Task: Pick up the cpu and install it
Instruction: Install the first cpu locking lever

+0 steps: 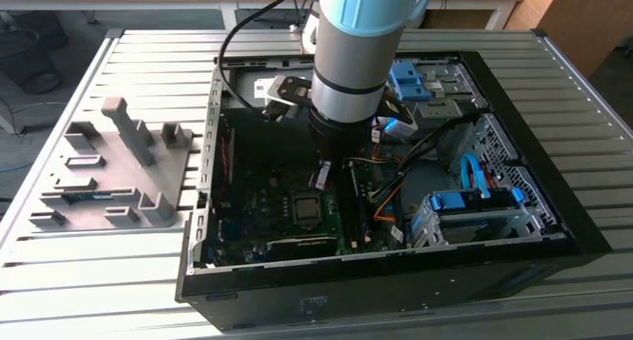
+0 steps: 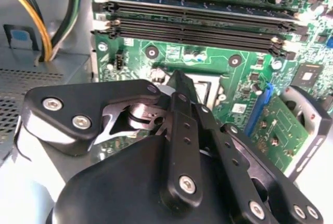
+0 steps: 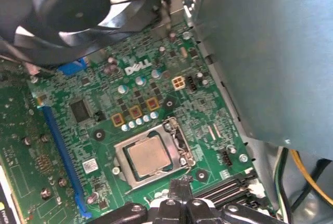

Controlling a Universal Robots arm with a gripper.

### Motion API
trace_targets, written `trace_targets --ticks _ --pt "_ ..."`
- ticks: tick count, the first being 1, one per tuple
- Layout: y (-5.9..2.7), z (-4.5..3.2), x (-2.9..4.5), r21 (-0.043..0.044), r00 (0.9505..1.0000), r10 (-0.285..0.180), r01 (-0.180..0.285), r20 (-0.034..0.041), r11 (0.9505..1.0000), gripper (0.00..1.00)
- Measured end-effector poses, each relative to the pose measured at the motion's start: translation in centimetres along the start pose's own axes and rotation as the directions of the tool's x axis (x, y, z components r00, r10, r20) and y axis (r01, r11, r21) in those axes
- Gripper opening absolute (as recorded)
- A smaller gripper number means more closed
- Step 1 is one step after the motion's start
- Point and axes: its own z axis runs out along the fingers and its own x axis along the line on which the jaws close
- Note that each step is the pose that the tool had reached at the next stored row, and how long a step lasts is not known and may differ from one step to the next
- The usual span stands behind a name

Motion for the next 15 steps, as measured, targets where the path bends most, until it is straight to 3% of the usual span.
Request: trace_targets --ticks 15 --pt "-0.64 1.89 1.25 -0.0022 0.9979 -0.065 0.065 -0.0051 0.9979 0.10"
